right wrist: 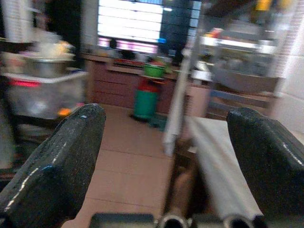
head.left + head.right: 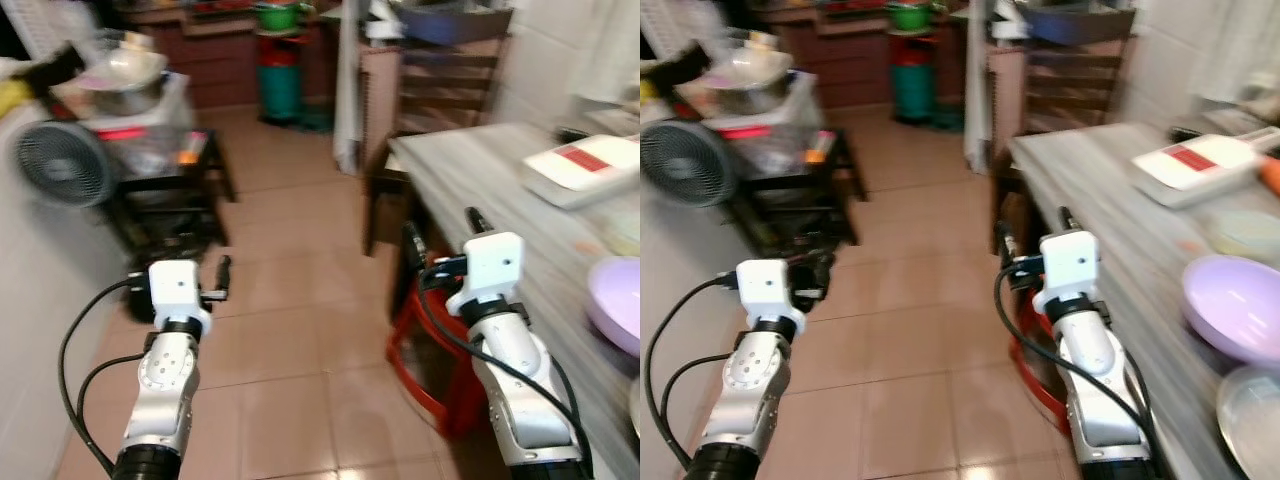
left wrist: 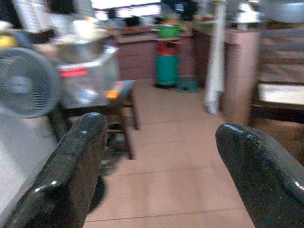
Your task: Setting the table
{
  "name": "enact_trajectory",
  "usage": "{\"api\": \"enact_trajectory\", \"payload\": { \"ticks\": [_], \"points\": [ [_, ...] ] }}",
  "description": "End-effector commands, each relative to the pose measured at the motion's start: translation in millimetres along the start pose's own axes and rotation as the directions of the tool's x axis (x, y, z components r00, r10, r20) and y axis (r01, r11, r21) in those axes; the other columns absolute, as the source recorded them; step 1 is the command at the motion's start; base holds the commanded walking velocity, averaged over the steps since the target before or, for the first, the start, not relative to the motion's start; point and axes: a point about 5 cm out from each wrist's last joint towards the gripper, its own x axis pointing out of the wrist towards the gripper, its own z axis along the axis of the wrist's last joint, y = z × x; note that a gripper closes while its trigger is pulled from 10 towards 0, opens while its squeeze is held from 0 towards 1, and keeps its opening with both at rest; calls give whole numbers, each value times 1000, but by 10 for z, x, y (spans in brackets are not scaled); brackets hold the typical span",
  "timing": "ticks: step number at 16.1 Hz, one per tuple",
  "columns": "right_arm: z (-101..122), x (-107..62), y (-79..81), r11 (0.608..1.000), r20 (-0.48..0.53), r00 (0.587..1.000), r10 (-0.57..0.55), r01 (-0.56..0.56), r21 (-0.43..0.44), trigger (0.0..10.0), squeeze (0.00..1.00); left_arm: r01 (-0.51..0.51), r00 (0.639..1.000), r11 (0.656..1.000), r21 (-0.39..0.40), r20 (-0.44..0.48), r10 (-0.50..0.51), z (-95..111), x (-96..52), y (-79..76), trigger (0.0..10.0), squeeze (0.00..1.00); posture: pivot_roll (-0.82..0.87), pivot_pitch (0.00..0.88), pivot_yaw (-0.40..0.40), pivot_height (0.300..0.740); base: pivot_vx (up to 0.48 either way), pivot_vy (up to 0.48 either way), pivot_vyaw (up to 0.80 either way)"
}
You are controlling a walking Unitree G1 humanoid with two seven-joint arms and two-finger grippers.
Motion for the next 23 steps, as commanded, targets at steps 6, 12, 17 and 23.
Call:
{"api": "enact_trajectory", "payload": {
  "ticks": [6, 12, 17, 23],
  "points": [
    [-159, 92, 94, 995, -69, 993, 93, -90, 51, 10000, 0, -103, 995, 994, -40, -2, 103, -96, -69, 24, 10000, 0, 22, 0, -41, 740, 0, 0, 0],
    [-265, 99, 135, 992, -98, 991, 87, -77, 102, 10000, 0, -99, 994, 994, -34, -42, 98, -216, -117, 6, 10000, 0, 25, 0, -27, 740, 0, 43, 0],
    [-292, 37, 166, 991, -90, 995, 53, -42, 126, 10000, 0, -68, 997, 998, -7, -35, 68, -164, -9, 24, 10000, 0, 6, 0, 20, 740, 0, 289, 104],
    [-290, 6, 118, 992, -85, 996, 15, -4, 129, 10000, 0, -39, 998, 999, 0, -41, 39, -173, 31, -19, 10000, 0, -7, 0, 35, 740, 0, 342, 669]
  ]
}}
